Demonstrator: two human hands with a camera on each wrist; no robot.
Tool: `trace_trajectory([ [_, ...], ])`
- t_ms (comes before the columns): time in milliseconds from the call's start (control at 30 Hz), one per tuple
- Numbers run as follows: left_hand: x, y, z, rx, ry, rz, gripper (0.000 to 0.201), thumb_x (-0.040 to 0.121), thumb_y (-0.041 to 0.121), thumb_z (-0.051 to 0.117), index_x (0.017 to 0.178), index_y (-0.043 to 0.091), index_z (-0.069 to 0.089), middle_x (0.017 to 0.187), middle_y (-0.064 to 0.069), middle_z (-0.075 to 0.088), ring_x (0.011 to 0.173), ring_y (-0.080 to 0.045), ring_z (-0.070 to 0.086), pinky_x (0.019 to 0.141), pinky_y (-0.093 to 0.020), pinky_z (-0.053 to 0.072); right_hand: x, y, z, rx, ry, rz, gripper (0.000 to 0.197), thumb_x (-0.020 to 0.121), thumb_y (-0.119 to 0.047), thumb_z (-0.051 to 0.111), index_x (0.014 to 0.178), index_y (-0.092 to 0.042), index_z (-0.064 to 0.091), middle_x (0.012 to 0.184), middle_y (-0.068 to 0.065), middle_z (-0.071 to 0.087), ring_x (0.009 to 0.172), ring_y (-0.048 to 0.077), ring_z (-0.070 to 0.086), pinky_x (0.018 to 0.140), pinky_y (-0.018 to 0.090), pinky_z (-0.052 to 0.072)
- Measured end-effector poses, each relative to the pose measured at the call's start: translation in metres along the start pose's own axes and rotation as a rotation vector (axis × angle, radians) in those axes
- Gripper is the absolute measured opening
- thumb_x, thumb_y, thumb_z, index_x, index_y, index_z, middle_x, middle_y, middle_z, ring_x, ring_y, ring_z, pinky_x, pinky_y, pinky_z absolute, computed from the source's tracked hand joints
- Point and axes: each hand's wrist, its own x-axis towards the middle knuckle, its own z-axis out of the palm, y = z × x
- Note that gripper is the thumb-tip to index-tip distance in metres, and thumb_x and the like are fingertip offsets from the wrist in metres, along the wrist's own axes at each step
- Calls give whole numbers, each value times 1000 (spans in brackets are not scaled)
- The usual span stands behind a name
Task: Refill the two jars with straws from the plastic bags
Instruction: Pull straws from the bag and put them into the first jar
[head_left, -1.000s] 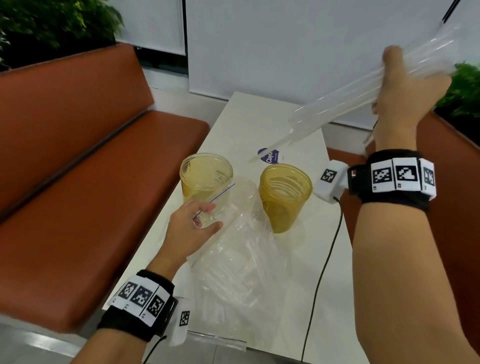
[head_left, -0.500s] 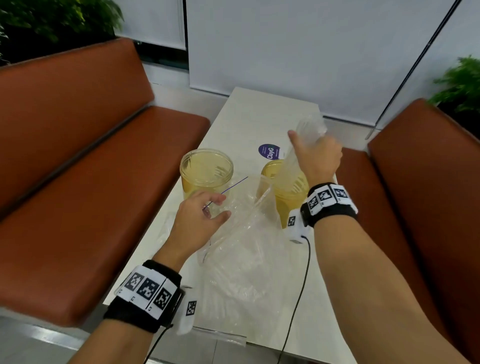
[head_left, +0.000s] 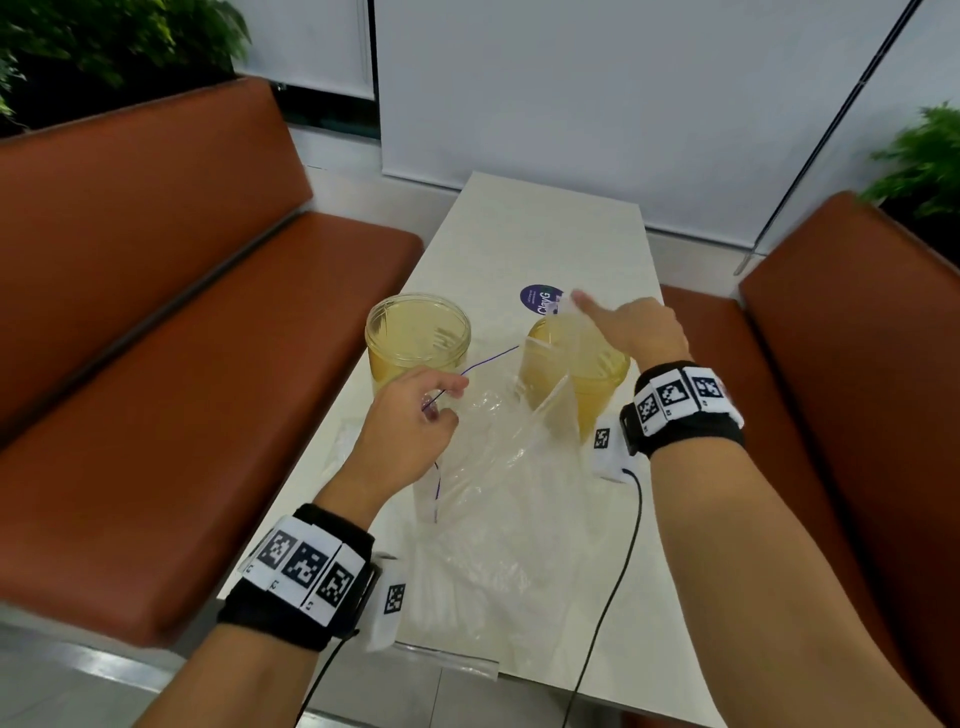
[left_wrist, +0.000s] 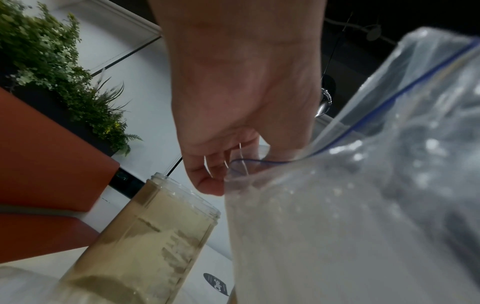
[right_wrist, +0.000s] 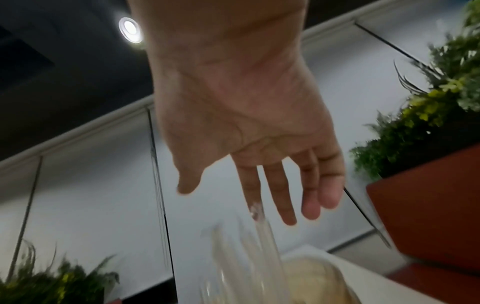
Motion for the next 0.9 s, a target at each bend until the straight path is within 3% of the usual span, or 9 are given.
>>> trace_trajectory([
  [67, 1, 4, 0, 15, -10, 4, 43, 82, -15, 51, 108, 11, 74, 108, 6, 69, 100, -6, 60, 76, -1, 42, -1, -7, -16, -13, 86, -93, 81, 91, -78, 39, 111, -7, 71, 117, 13, 71, 111, 33, 64, 85, 37, 44],
  [167, 1, 8, 2, 36, -1, 12, 47, 83, -17, 45, 110, 9, 73, 109, 4, 69, 102, -5, 59, 79, 2, 38, -21, -31, -42, 234, 277, -395, 36, 95, -48, 63, 97, -15, 74, 87, -2, 72, 80, 9, 67, 77, 23, 46],
  [267, 1, 13, 7, 25, 9, 22, 48, 84, -18, 44, 113, 8, 73, 110, 2, 69, 100, -5, 59, 78, 3, 37, -60, -60, -52, 327, -18, -628, 24, 90, -31, 75, 78, -10, 71, 69, 2, 70, 48, 4, 61, 52, 22, 50],
  [367, 3, 18, 10, 11, 6, 19, 47, 86, -16, 44, 113, 11, 72, 108, 5, 68, 92, -3, 59, 75, 0, 39, -86, -73, -37, -134, -444, -561, 35, 81, -46, 81, 89, -14, 73, 78, 8, 76, 59, 18, 74, 59, 34, 63],
  [500, 4, 20, 13, 40, 2, 12, 48, 87, -14, 44, 118, 10, 70, 115, 2, 69, 108, -8, 59, 91, -13, 42, -110, -63, 0, -736, -446, -555, 72, 73, -74, 71, 118, -18, 66, 110, 1, 70, 98, 22, 70, 86, 37, 56],
  [567, 4, 19, 12, 47, 13, -4, 50, 86, -15, 44, 120, 11, 70, 116, 0, 70, 112, -9, 58, 92, -10, 40, -118, -53, 14, -721, -471, -573, 69, 81, -69, 68, 129, -20, 58, 120, 2, 64, 107, 23, 62, 85, 35, 50],
  [633, 3, 17, 10, 40, 25, -16, 51, 86, -15, 45, 121, 12, 70, 116, 1, 70, 101, -4, 60, 85, -1, 39, -122, -44, 24, -621, -502, -597, 56, 88, -60, 65, 129, -23, 56, 113, 2, 58, 96, 23, 56, 79, 35, 46],
  [767, -5, 19, 7, -62, 16, -93, 46, 91, -9, 47, 123, 14, 68, 117, 5, 69, 62, 0, 50, 78, -20, 44, -120, -30, 35, -502, -466, -650, 39, 96, -49, 62, 125, -24, 60, 107, 4, 58, 86, 21, 56, 73, 33, 44],
  [900, -11, 20, 7, -97, -10, -101, 34, 93, 8, 60, 124, 20, 66, 120, 7, 66, 94, -6, 59, 80, -8, 43, -111, -26, 28, -382, -386, -662, 27, 96, -37, 67, 116, -19, 69, 114, 7, 65, 96, 24, 64, 85, 36, 53],
])
